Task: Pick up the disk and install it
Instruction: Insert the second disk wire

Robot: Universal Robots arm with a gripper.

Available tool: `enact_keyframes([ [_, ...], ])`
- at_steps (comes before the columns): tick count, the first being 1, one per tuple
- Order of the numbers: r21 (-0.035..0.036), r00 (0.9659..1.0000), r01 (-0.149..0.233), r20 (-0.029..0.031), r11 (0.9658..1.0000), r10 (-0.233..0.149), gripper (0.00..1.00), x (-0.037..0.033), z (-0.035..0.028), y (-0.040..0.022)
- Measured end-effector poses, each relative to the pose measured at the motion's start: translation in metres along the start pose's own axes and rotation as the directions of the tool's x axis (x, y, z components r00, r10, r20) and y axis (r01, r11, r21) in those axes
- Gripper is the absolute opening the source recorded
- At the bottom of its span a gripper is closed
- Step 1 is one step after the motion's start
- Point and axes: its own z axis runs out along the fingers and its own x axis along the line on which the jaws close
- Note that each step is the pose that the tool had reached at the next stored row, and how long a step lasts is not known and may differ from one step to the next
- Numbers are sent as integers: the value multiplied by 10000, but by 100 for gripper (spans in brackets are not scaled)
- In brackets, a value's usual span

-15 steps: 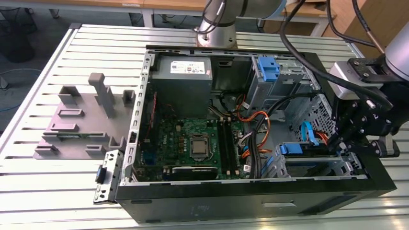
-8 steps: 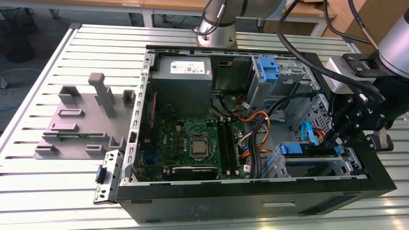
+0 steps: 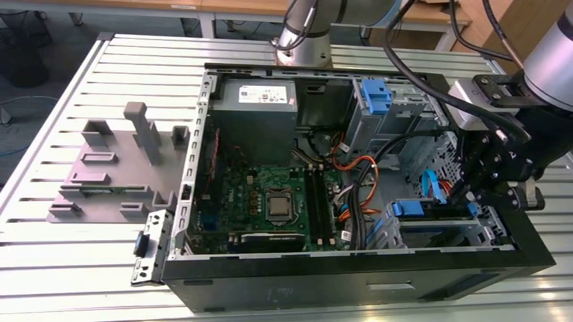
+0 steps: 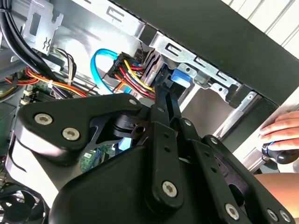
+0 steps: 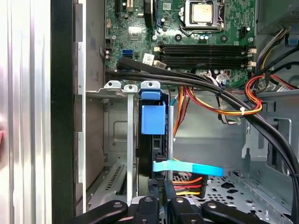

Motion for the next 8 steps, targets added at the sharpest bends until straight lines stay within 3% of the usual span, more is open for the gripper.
enact_keyframes([
  [8, 0, 10000, -22, -1, 10000, 22, 16, -18, 16, 16],
])
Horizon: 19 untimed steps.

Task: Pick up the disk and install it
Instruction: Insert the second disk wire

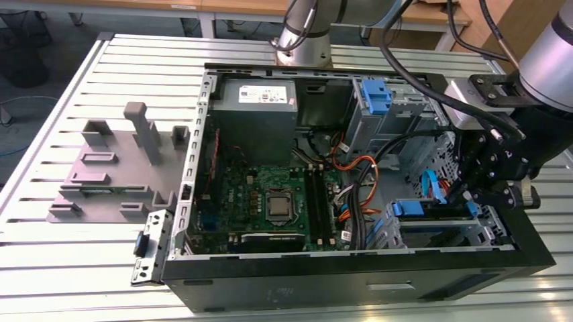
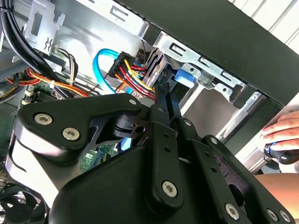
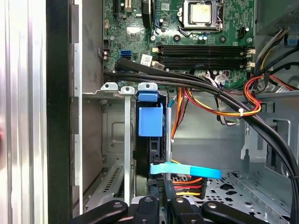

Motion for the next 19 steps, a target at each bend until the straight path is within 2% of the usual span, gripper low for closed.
enact_keyframes([
  [19, -2, 9998, -183, -12, 9998, 183, 16, 16, 11, -3],
])
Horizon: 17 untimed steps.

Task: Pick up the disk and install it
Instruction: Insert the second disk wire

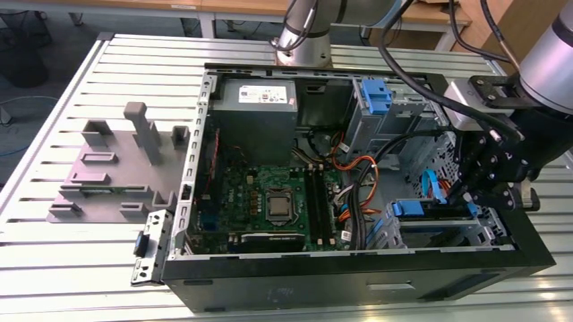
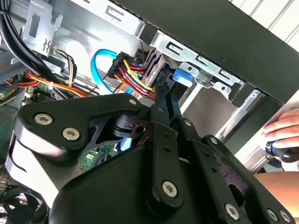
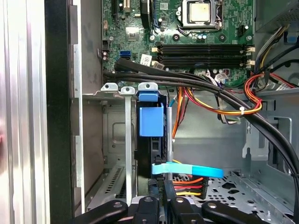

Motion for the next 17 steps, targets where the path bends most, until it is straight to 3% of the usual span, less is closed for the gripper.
enact_keyframes([
  [17, -1, 10000, -85, -7, 10000, 85, 16, 2, 21, 0],
])
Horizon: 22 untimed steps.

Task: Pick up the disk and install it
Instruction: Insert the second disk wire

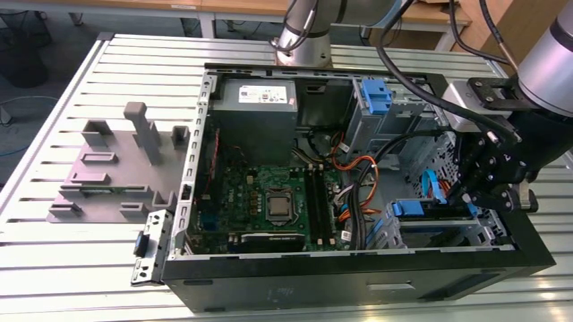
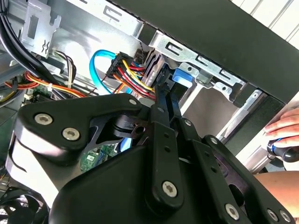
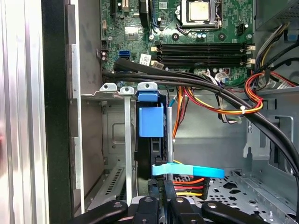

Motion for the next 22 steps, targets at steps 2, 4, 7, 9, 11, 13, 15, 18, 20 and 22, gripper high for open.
enact_keyframes([
  [2, 0, 10000, -1, 5, 10000, 1, 16, -1, 8, 0],
  [4, 0, 10000, -1, 5, 10000, 1, 16, 0, 20, 1],
  [7, 0, 10000, -2, 1, 10000, 2, 16, 0, 22, 1],
  [9, 0, 10000, -2, 7, 10000, 2, 16, -1, 30, 1],
  [11, 0, 10000, -1, 2, 10000, 1, 16, -1, 43, 1],
  [13, 0, 10000, -1, -4, 10000, 1, 16, -1, 48, 1],
  [15, 0, 10000, -2, -1, 10000, 2, 16, 0, 51, 2],
  [18, 0, 10000, -2, 3, 10000, 2, 16, -1, 53, 2],
  [20, 0, 10000, -2, 3, 10000, 2, 16, -1, 53, 2],
  [22, -1, 10000, -2, 16, 10000, 2, 17, -1, 59, 2],
])
